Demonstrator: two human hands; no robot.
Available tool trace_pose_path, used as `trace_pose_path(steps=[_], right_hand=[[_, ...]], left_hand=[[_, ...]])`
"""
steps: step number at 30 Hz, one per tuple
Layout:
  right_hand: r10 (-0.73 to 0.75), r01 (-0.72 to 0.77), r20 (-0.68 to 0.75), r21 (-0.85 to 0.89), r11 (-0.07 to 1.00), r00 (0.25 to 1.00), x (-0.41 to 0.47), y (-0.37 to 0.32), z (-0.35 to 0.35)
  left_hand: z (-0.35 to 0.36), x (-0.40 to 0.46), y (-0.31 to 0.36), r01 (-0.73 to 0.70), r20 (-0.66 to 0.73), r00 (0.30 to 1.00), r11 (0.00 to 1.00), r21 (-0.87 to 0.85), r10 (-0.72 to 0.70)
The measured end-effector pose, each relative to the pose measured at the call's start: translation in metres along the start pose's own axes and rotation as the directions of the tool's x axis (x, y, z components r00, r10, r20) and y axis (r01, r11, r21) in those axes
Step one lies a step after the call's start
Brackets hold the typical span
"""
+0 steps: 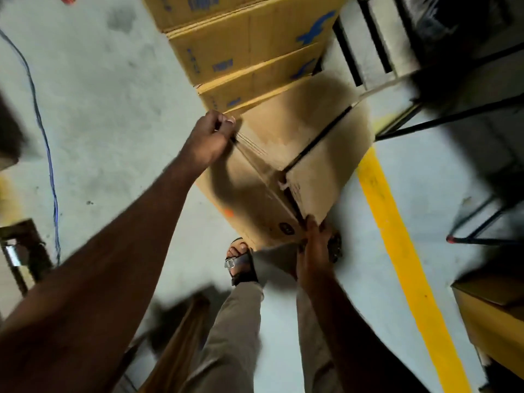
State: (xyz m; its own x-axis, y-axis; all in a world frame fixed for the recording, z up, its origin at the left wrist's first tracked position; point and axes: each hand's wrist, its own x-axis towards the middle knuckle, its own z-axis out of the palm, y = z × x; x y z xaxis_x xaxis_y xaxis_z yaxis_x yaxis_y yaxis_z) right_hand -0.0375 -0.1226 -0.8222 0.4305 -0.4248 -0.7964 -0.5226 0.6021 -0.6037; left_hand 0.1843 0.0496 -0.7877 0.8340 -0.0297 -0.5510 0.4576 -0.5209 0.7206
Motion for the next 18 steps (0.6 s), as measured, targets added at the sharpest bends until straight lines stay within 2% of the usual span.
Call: trace_pose_path(steps=[3, 5, 8, 11, 14, 18], right_hand=[[-0.092, 0.088, 0.029, 0.101, 0.991, 0.995, 0.005, -0.054, -0.05], [-0.139, 0.128, 0.051, 0.179, 0.975, 0.989, 0.01, -0.076, -0.074], [-0.131, 0.122, 0.091, 0.101, 0.987, 0.987, 0.014, -0.083, -0.079], [-0.198, 0.19, 0.102, 0.077, 0.979, 0.975, 0.02, -0.085, -0.087], [-0.261, 0.258, 0.13, 0.038, 0.965, 0.957, 0.012, -0.104, -0.101], [-0.331, 0.336, 0.212, 0.011, 0.942, 0.92, -0.021, -0.13, -0.126]], left_hand=[[0.012, -0.02, 0.02, 0.009, 0.04, 0.999, 0.994, -0.113, -0.005], [0.031, -0.025, 0.029, 0.047, 0.095, 0.995, 0.991, -0.122, -0.036], [0.066, -0.034, 0.042, 0.153, 0.136, 0.98, 0.988, -0.039, -0.146], [0.088, -0.047, 0.05, 0.175, 0.111, 0.98, 0.982, -0.073, -0.166], [0.092, -0.061, 0.065, 0.132, 0.054, 0.99, 0.988, -0.075, -0.129], [0.082, -0.101, 0.108, -0.04, 0.053, 0.998, 0.999, -0.006, 0.04]])
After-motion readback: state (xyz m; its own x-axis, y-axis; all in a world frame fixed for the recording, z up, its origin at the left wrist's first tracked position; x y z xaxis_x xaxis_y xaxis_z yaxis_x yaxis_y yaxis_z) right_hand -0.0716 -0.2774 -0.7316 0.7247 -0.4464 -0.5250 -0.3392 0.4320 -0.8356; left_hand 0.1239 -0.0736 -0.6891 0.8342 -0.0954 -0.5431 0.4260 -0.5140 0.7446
